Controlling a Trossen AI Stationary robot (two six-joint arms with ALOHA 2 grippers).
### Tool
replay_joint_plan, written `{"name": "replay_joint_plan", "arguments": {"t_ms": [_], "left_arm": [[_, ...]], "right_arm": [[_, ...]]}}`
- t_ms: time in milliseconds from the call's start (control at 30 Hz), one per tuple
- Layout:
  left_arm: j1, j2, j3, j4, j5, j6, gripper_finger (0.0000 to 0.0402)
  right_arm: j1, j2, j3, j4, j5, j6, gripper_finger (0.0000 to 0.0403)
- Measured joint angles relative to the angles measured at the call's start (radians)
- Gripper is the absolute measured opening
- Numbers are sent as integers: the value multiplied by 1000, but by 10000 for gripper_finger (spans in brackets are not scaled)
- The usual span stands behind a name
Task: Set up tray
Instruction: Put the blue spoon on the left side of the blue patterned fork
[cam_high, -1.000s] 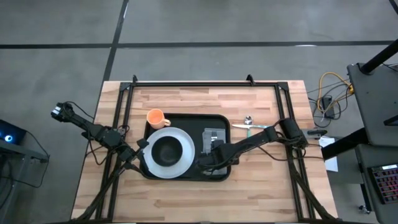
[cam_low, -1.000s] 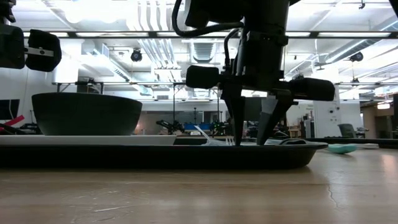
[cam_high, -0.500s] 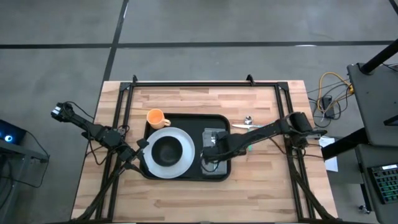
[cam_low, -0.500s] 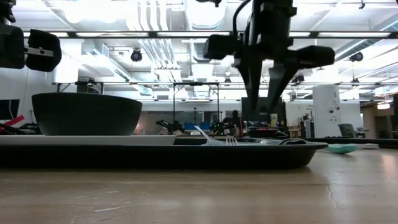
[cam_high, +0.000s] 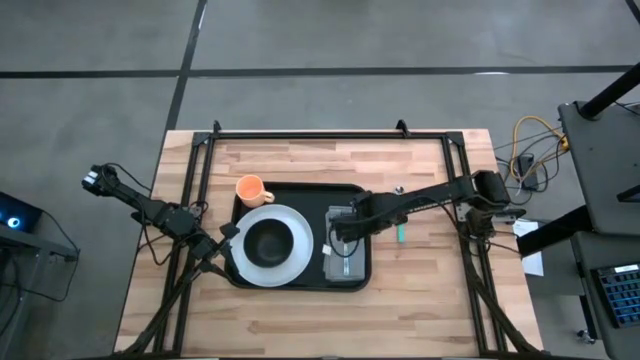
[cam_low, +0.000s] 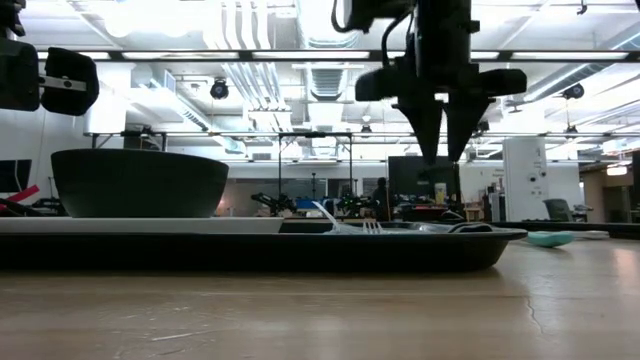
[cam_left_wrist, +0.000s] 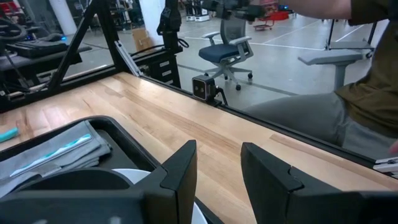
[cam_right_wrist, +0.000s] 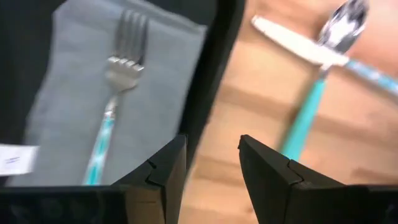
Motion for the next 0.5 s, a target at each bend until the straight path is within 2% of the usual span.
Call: {"name": "replay_joint_plan", "arguments": {"t_ms": [267,500], "left_arm": [[0,0,0,0,0,0,107],[0,0,0,0,0,0,107]], "right_arm": [[-55,-40,-75,-14,22,-169,140],[-103,-182,-238,10,43,-264,145]]}}
